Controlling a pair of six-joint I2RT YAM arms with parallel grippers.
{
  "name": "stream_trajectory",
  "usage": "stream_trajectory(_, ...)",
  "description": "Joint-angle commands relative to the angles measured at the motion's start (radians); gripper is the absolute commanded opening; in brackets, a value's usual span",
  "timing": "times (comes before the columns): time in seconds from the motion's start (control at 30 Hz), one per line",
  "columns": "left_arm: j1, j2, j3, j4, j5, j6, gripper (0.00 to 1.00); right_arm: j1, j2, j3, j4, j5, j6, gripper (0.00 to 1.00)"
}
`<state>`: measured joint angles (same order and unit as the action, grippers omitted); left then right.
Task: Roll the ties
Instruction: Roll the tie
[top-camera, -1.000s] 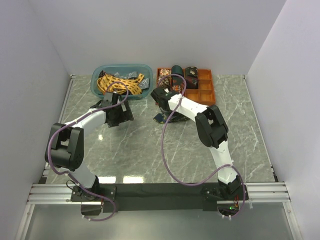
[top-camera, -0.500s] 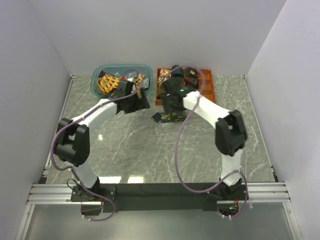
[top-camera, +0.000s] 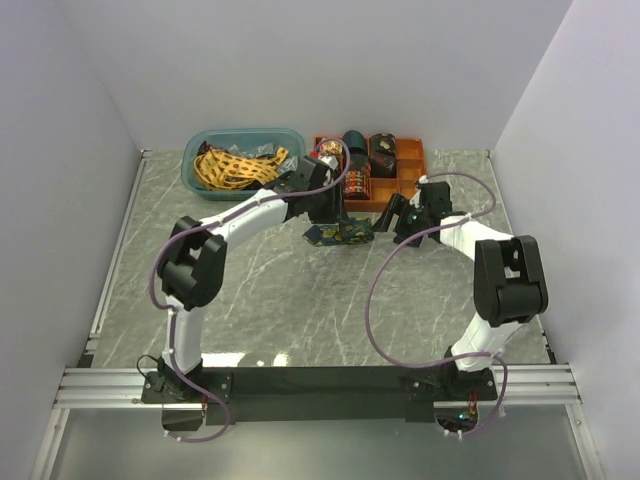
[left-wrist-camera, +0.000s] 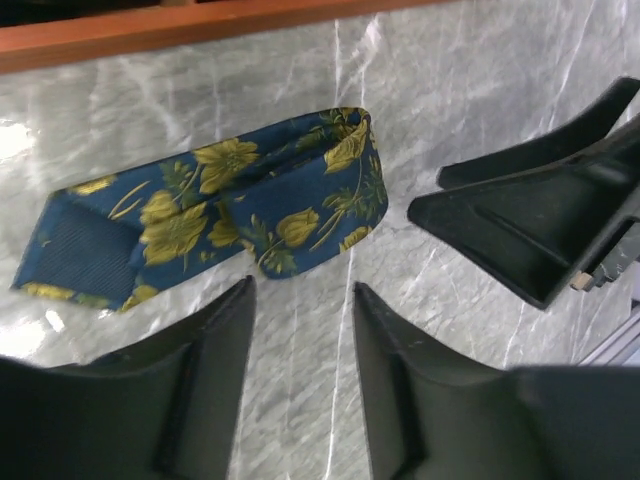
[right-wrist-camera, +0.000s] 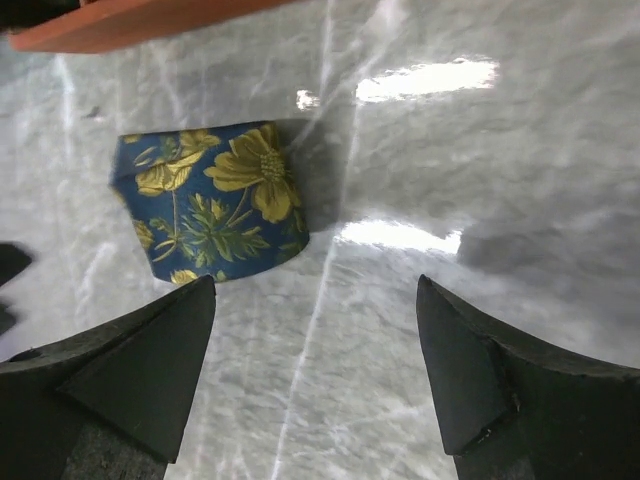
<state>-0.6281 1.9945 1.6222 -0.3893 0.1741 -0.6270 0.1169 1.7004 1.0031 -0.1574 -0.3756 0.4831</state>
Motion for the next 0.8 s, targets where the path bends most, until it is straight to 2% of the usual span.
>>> stream_trajectory(0.0, -0.001, 0.053, 0.067, 0.015, 0.063, 0.006, 0.48, -0.019, 0.022, -0.015, 0.229, -0.178, 0.055, 0.87)
stream_trajectory(0.1, -0.004, 0.105, 0.091, 0.029, 0.070, 0.018, 0.42, -0.025, 0.053, -0.043, 0.306, -0.197, 0.071, 0.87)
stream_trajectory(0.63, -0.004, 0.243, 0.149, 0.030, 0.064, 0.023, 0.39, -0.034, 0.212, -0.063, 0.492, -0.350, 0.101, 0.84)
stream_trajectory(0.77, 0.002, 0.257, 0.146, 0.029, 0.070, 0.010, 0.39, -0.023, 0.248, -0.038, 0.484, -0.368, 0.109, 0.82)
